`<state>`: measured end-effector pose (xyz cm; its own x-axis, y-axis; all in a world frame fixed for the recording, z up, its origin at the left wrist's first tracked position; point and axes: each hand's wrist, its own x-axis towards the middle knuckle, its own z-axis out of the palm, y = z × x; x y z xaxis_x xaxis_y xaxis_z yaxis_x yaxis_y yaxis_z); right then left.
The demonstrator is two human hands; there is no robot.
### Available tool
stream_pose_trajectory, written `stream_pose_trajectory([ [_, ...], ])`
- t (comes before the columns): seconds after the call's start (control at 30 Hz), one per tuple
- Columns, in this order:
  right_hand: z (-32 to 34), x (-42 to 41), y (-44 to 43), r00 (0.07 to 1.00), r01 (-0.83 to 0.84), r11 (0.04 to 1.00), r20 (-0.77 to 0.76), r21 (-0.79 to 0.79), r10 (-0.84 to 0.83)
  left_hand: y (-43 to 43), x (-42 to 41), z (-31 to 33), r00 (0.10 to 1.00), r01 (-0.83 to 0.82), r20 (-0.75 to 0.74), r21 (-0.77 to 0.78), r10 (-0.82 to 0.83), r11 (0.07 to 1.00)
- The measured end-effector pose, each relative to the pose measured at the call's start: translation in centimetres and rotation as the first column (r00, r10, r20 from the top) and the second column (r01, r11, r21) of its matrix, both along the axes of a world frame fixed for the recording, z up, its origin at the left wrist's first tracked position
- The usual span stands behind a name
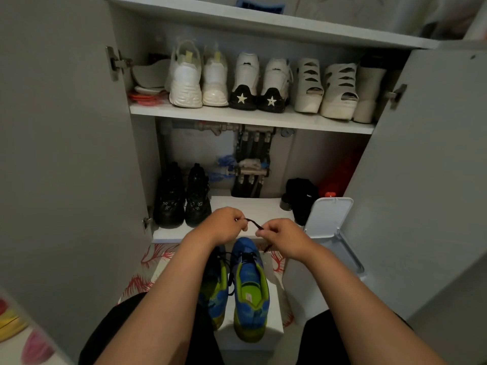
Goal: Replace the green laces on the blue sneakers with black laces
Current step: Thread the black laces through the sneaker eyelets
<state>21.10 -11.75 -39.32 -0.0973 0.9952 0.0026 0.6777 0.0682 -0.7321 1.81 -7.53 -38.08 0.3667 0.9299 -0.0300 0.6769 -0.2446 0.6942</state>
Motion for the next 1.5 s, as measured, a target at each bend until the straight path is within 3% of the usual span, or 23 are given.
stream_pose_trajectory([
  [0.1,-0.1,0.8,-0.6,0.999,0.001,0.998,0.045,-0.067,0.002,0.1,-1.3,-0.1,0.997,-0.078,-0.027,0.012,0.078,0.997],
  [0.3,-1.2,1.6,-0.7,0.994,0.033,0.989,0.105,-0.147,-0.017,0.6,-2.5,-1.0,0.944,-0.231,-0.231,0.054,0.237,0.972],
  [0.43,-1.9,1.5,-0.5,0.993,0.042,0.985,0.117,-0.167,-0.023,0.9,-2.2,-1.8,0.9,-0.206,-0.406,-0.068,0.161,0.976],
  [0.5,-2.3,1.1,-0.4,0.994,0.049,0.984,0.101,-0.171,-0.032,0.9,-1.4,-2.3,0.931,-0.113,-0.359,-0.101,0.069,0.989],
  [0.6,-2.9,0.2,0.2,0.991,0.03,0.987,0.135,-0.156,-0.009,0.6,0.3,-2.7,0.988,0.022,-0.148,-0.137,-0.042,0.99],
  [0.73,-3.7,-0.7,1.1,0.966,0.102,0.99,0.248,-0.1,-0.075,0.8,2.2,-3.4,0.986,0.119,-0.098,-0.128,-0.132,0.985],
  [1.17,-6.6,-0.8,2.6,0.991,0.109,0.99,0.091,-0.085,-0.101,1.9,2.7,-4.9,0.982,-0.004,-0.184,-0.189,-0.031,0.982],
  [1.23,-6.9,-0.8,2.6,0.985,0.138,0.983,0.123,-0.123,-0.123,2.0,2.7,-5.3,0.978,-0.035,-0.208,-0.175,-0.003,0.984],
  [1.37,-7.4,-0.6,2.0,0.926,0.219,0.937,0.36,-0.27,-0.113,2.0,3.0,-5.9,0.974,-0.019,-0.228,-0.128,-0.011,0.992],
  [1.5,-8.0,-0.4,2.0,0.937,0.256,0.907,0.317,-0.334,-0.148,1.8,3.4,-6.7,0.976,0.021,-0.211,-0.138,-0.05,0.99],
])
